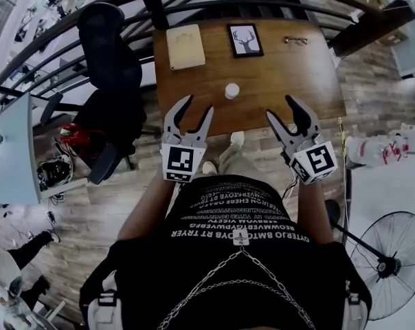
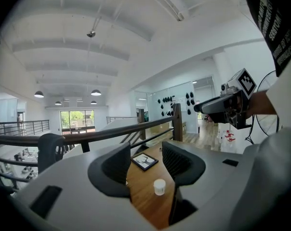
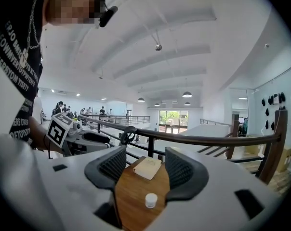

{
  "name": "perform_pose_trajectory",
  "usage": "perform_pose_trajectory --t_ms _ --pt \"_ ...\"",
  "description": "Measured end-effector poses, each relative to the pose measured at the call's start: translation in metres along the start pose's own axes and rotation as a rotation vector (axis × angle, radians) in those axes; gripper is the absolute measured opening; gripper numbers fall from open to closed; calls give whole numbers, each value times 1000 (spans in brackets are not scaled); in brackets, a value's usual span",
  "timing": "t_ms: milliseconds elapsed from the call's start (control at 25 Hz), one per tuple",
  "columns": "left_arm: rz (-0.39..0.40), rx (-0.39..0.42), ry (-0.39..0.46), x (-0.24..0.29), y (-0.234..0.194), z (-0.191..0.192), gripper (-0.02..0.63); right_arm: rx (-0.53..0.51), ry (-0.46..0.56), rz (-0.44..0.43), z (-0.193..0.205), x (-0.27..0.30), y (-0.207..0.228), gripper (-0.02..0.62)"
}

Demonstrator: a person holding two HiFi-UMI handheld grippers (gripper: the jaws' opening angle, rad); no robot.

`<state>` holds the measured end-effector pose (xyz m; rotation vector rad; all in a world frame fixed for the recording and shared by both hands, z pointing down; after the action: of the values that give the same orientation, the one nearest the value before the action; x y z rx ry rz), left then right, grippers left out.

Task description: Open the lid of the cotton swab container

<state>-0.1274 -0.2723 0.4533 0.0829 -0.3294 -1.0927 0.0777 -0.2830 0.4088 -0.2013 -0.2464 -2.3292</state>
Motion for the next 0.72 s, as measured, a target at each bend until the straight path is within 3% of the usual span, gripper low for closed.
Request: perform_pose_trajectory --t_ms 360,720 --pt "76 20 -16 39 21 22 222 23 -27 -32 6 17 34 239" --pt "142 -4 -108 90 49 90 255 27 -62 -59 5 31 71 239"
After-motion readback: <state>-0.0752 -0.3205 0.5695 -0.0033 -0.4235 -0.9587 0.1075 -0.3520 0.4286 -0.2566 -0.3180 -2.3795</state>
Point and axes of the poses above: the fingertips, and each gripper's own axes: x forward along the fingers, y to its right, z out of its underside, the point moved 3 cm from there along -x, backward along the fingers, and after that the axes turned 9 degrees about x, right-handed, at the moved point
